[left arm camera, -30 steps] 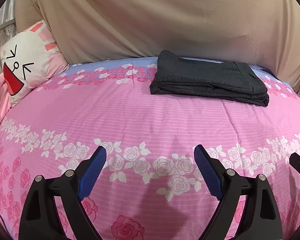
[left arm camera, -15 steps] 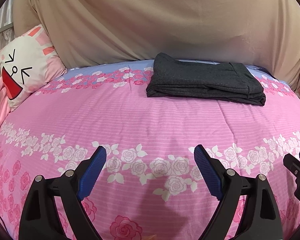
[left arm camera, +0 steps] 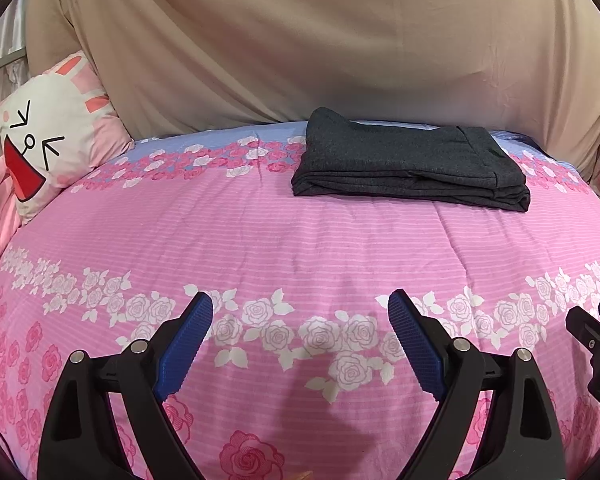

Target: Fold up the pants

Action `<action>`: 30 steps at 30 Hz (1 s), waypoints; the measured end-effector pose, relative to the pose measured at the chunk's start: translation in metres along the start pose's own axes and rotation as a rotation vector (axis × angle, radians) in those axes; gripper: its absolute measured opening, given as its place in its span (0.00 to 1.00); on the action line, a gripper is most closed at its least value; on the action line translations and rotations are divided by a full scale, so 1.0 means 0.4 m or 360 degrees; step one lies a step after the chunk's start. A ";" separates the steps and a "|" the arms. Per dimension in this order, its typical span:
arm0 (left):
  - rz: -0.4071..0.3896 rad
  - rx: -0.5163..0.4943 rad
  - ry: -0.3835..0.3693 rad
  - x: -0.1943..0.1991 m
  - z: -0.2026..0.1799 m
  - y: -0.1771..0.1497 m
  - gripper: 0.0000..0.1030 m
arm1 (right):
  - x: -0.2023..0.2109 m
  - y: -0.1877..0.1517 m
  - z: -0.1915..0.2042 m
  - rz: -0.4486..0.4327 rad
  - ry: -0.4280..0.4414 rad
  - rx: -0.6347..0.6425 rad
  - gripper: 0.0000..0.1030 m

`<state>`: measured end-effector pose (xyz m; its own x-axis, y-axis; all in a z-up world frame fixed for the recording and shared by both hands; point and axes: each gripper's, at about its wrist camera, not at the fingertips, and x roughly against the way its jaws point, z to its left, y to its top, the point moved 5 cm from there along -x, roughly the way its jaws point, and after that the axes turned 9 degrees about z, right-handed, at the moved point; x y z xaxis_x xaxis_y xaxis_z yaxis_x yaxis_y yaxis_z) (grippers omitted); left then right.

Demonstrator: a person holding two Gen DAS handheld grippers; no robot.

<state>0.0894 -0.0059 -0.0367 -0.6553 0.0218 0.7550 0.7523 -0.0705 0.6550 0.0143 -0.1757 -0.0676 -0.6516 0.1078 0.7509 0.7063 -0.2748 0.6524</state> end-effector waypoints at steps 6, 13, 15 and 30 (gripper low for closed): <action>-0.0022 -0.0014 0.0007 0.006 -0.004 0.000 0.84 | 0.000 0.001 -0.001 -0.0001 0.0000 -0.0002 0.65; -0.0024 -0.0014 0.0006 0.006 -0.003 0.000 0.84 | -0.001 0.001 -0.001 -0.0001 0.0000 -0.0004 0.65; -0.0027 -0.0018 0.0002 0.007 -0.005 -0.002 0.84 | -0.002 0.001 -0.001 -0.0001 -0.0001 -0.0002 0.65; -0.0069 -0.0029 -0.0090 0.014 -0.006 0.001 0.89 | -0.004 0.001 0.002 0.0008 0.0000 0.0000 0.66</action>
<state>0.0858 -0.0082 -0.0323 -0.6821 0.0817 0.7267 0.7216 -0.0862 0.6870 0.0158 -0.1753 -0.0684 -0.6479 0.1066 0.7542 0.7096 -0.2756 0.6485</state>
